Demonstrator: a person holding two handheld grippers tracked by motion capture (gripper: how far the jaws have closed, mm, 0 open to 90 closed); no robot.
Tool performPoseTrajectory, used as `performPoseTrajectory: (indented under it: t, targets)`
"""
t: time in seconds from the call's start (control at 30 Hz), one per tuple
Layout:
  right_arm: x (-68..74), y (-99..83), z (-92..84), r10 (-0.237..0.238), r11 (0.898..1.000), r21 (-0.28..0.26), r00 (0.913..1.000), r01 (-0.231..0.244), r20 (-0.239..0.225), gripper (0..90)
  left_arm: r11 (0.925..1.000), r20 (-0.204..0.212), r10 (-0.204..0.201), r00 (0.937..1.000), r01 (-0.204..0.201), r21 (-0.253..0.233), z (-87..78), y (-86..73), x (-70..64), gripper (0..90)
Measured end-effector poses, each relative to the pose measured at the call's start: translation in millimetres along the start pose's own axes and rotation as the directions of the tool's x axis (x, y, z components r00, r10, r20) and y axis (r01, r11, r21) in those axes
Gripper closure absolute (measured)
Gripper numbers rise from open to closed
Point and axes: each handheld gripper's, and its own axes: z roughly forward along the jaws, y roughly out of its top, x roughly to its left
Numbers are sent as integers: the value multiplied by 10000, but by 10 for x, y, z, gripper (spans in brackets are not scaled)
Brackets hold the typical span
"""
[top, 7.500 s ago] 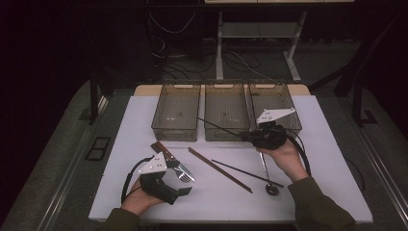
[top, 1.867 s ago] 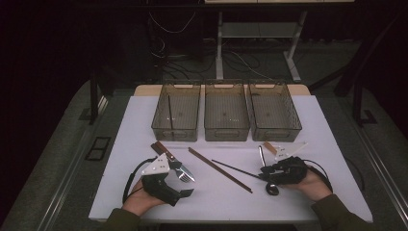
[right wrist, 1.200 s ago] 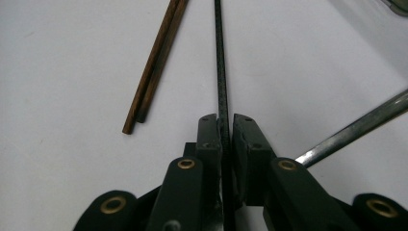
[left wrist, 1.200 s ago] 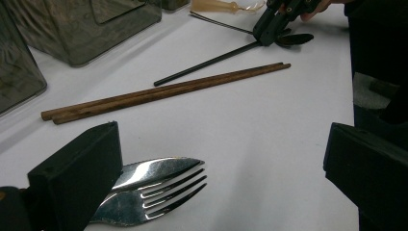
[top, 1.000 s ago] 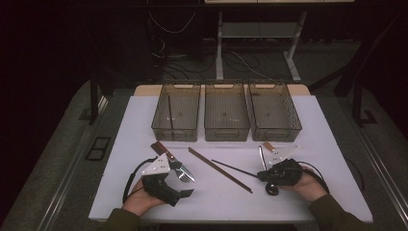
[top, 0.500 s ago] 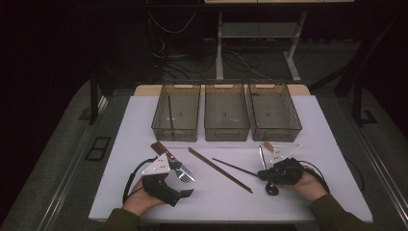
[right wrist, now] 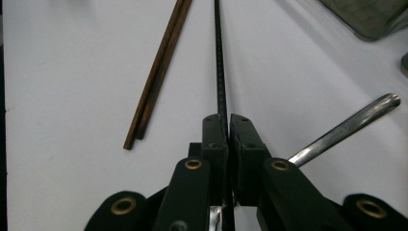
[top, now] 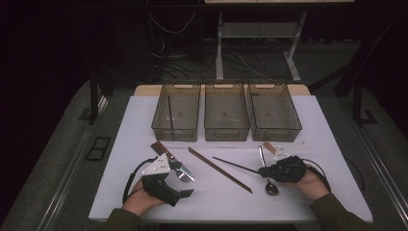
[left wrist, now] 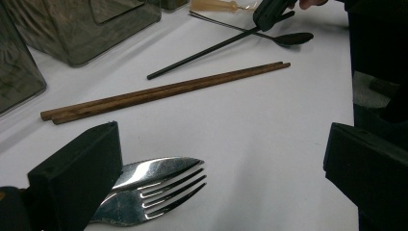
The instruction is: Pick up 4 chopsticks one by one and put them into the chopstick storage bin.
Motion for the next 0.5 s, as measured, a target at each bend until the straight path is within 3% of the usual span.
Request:
performPoseTrajectory:
  t: [0.5]
  targets:
    - [-20,117,-141,154,9958,-908,9999,-156,-21,856,10000,-50,-58,10000,58,27,1,-10,14,0]
